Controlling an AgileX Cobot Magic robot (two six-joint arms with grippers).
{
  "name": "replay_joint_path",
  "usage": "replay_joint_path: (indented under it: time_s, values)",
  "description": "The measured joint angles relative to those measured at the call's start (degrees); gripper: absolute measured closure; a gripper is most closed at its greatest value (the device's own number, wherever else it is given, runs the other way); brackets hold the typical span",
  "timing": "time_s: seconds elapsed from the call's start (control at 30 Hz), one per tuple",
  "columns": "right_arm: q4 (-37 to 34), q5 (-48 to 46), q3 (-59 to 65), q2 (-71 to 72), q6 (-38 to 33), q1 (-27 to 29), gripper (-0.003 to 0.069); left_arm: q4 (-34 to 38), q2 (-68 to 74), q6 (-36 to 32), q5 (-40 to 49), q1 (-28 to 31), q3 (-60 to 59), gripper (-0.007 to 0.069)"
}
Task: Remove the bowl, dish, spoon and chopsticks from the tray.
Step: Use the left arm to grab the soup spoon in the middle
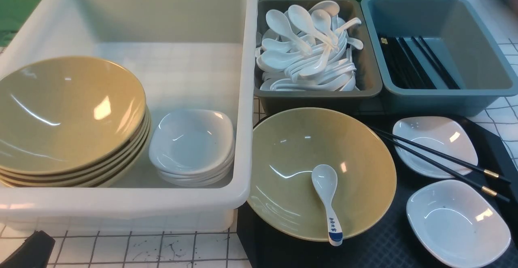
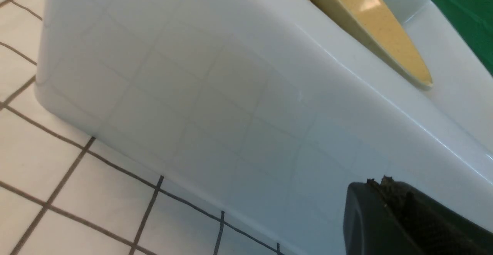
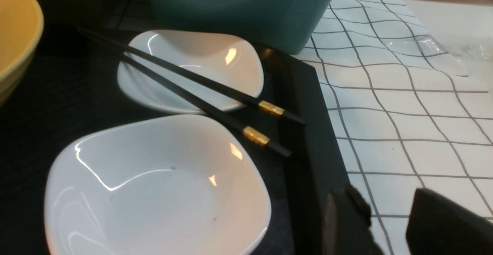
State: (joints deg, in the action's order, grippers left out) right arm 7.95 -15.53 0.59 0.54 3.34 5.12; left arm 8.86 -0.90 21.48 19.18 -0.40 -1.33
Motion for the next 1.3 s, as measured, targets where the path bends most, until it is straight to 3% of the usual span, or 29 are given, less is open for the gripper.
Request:
replay_joint_path:
  time_s: [0.4,0.5,0.8,0.93,1.13,1.3]
  values:
    - [0.00,0.00,0.00,0.00,0.00,0.00,0.0416,0.71,0.00,0.12,-1.21,0.00,-0.11,0.0624]
    - [0.00,0.00,0.00,0.00,0.00,0.00,0.0416,4.75,0.00,1.31,-4.24,0.00,-0.31,0.0624]
    - [0.00,0.00,0.00,0.00,0.00,0.00,0.0416,30.39,0.00,4.11,-14.88,0.00,-0.31,0.0624]
    - [0.00,0.00,0.00,0.00,0.00,0.00,0.0416,35.20,0.00,4.11,-16.60,0.00,-0.31,0.0624]
    - [0.00,0.00,0.00,0.00,0.00,0.00,0.0416,37.99,0.00,4.44,-16.91,0.00,-0.31,0.0624]
    - [0.99,0.21,0.00,0.00,-1.21,0.00,0.0416,34.77,0.00,-2.74,-9.17,0.00,6.80,0.0624]
